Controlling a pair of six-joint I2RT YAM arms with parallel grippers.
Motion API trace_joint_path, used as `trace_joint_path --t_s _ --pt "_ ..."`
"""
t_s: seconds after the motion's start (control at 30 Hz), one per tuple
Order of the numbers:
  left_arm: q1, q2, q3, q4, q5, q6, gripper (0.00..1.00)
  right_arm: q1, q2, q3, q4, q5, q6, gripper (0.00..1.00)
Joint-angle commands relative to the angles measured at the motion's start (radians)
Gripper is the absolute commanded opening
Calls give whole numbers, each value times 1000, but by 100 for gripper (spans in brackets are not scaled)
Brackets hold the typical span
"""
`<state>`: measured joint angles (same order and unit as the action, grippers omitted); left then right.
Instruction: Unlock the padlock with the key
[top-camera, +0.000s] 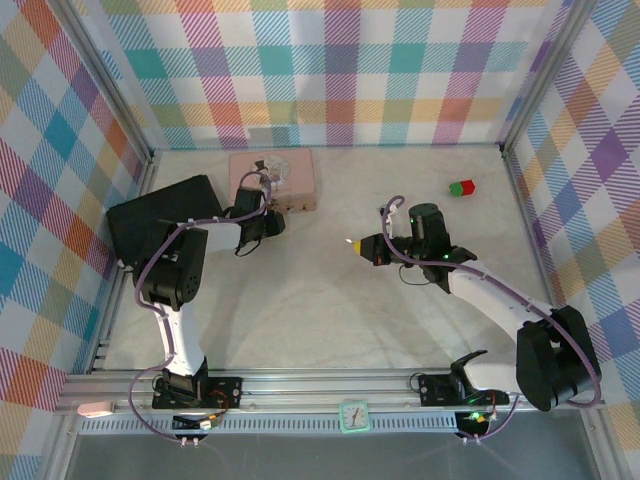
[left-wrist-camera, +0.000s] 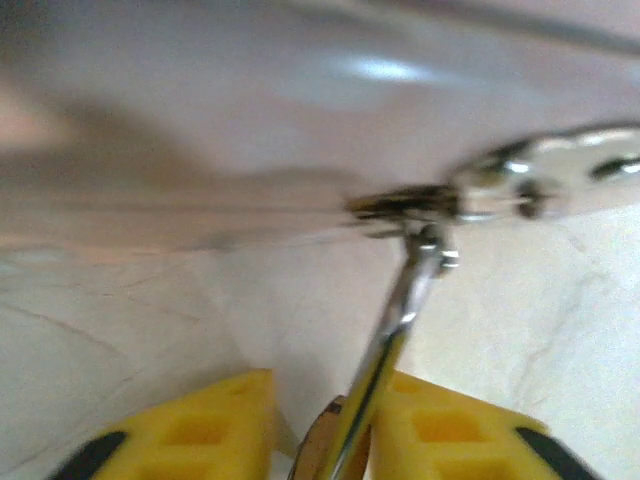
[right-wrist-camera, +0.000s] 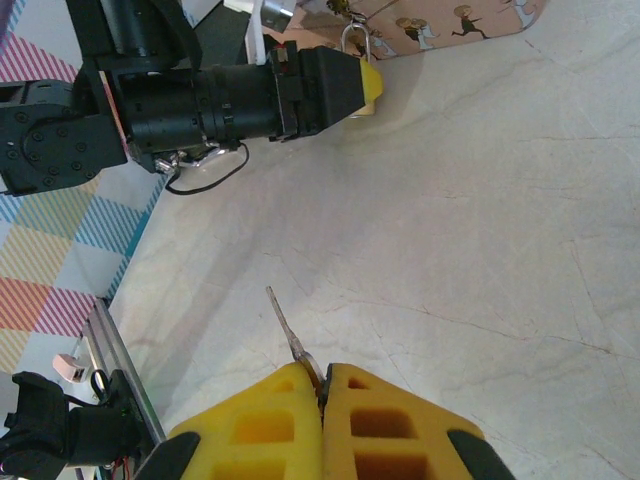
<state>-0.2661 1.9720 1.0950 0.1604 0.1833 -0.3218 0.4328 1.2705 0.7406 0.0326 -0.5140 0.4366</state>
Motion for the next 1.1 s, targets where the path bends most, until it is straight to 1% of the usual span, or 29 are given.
trace_joint_path --t_s 0.0,0.07,0.17,0.27,0.37,0.43,0.57,0.73,0.83,0.93,1.07 --pt "-4 37 6 11 65 -22 8 4 -19 -19 18 -3 13 0" --pt "-5 33 -2 24 79 -38 2 4 -14 -26 31 -4 23 0" --pt "-4 18 -20 52 108 -79 0 5 1 -40 59 -3 53 0" --pt "-4 -3 -53 124 172 -168 0 6 18 -59 93 24 112 0" --pt "-6 -27 -95 227 250 -303 0 7 43 -78 101 86 190 0" --pt "-10 -41 -124 308 300 -413 0 6 67 -99 140 90 244 0" --pt "-41 -60 -182 464 347 -603 0 21 130 -116 204 79 320 0" --pt "-106 -69 -246 639 314 -784 0 55 198 -110 281 60 377 0" --pt "-148 -52 -265 740 288 -870 0 79 220 -99 310 60 396 0" --pt "-184 -39 -269 792 255 -913 0 102 237 -85 318 77 402 0" --pt "-223 -44 -272 803 222 -921 0 104 252 -88 346 119 430 0"
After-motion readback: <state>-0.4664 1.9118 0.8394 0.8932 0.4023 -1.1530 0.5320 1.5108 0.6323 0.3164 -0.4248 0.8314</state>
